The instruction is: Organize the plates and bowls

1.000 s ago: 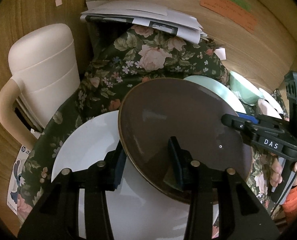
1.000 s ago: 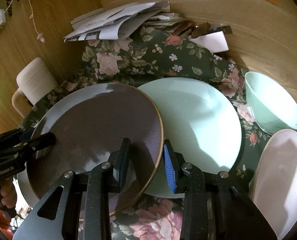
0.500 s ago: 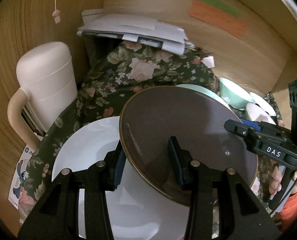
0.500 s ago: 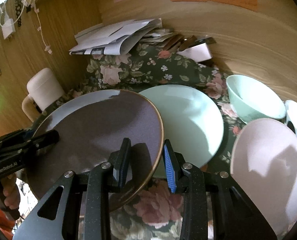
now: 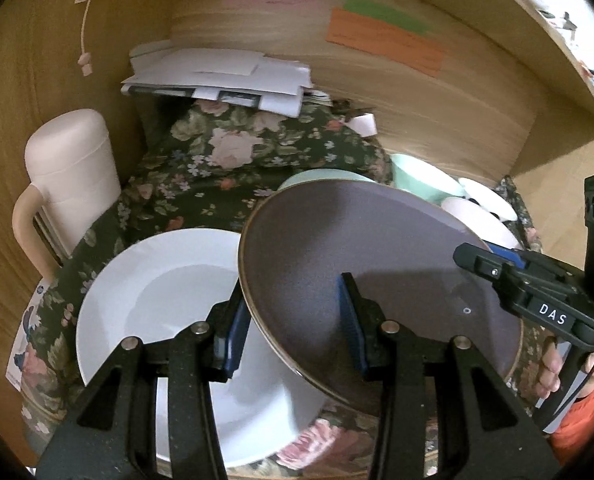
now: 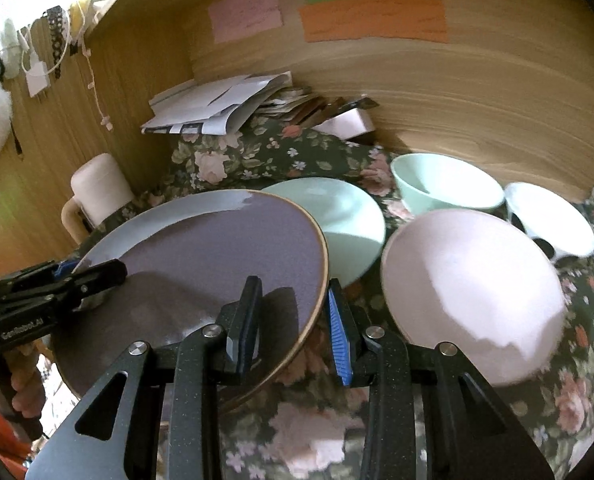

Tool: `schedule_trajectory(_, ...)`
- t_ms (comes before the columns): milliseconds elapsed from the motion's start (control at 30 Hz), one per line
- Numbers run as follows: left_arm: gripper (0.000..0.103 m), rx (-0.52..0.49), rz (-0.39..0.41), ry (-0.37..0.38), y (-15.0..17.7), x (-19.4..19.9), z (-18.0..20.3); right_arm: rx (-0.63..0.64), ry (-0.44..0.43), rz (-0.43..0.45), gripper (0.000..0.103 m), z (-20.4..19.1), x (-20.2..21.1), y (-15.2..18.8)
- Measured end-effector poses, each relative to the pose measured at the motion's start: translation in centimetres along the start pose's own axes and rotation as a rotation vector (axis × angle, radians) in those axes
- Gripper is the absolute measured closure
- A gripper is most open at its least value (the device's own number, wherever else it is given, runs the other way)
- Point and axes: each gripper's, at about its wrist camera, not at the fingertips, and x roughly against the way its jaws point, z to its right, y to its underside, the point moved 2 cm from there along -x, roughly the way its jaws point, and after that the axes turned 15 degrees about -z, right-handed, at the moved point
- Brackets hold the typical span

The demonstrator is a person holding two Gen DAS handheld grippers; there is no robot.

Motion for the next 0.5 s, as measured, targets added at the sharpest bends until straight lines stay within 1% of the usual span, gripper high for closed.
schedule_trajectory(200, 0.061, -0.026, 0.007, 0.011, 1.1, 0.6, 1.8, -0.022, 0.012, 0.025, 0.074, 0.7, 1.7, 1.8)
schedule_trajectory(500, 0.061, -0.054, 0.005, 0.026, 2.4, 1.1, 3.8, -0.055, 0.021, 0.043, 0.074, 1.5, 3.3, 4.1)
